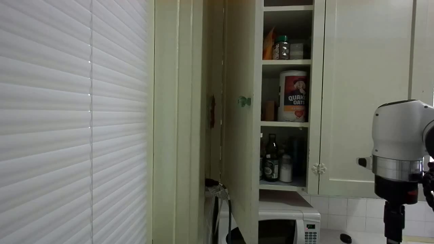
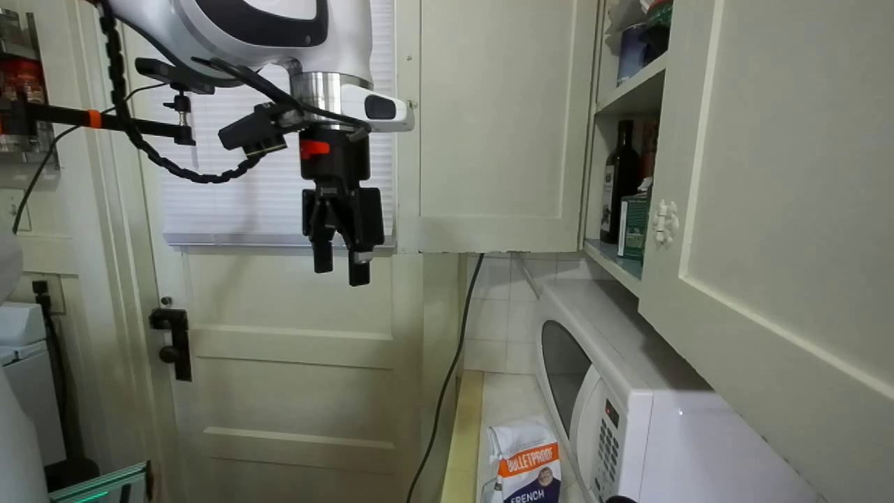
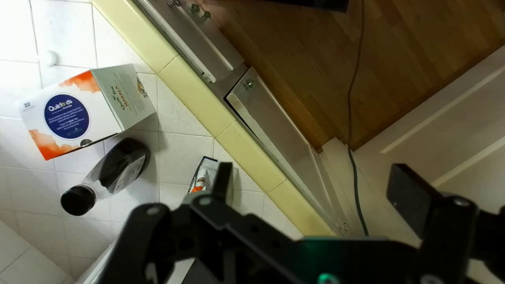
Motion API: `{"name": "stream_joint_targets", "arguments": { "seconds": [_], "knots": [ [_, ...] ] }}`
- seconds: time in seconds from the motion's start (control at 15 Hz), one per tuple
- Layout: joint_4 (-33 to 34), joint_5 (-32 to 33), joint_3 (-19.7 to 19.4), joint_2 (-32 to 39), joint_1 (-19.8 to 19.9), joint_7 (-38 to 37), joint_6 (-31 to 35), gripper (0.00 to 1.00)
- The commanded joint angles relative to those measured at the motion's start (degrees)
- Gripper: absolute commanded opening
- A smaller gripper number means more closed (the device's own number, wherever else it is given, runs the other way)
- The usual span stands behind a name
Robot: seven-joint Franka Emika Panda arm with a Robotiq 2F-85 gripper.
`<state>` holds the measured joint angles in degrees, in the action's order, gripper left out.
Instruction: Remove the cupcake liners from the top cabinet
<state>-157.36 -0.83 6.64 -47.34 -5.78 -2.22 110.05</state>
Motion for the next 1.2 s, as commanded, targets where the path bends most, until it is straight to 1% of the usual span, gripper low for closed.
{"name": "stream_joint_targets", "arguments": {
  "seconds": [0.0, 0.87, 1.13],
  "knots": [
    [0.10, 0.14, -0.17, 0.04, -0.20, -0.14, -0.12, 1.00],
    [0.10, 0.14, -0.17, 0.04, -0.20, -0.14, -0.12, 1.00],
    [4.46, 1.02, 0.05, 2.67, 2.21, -3.11, 1.94, 1.00]
  ]
}}
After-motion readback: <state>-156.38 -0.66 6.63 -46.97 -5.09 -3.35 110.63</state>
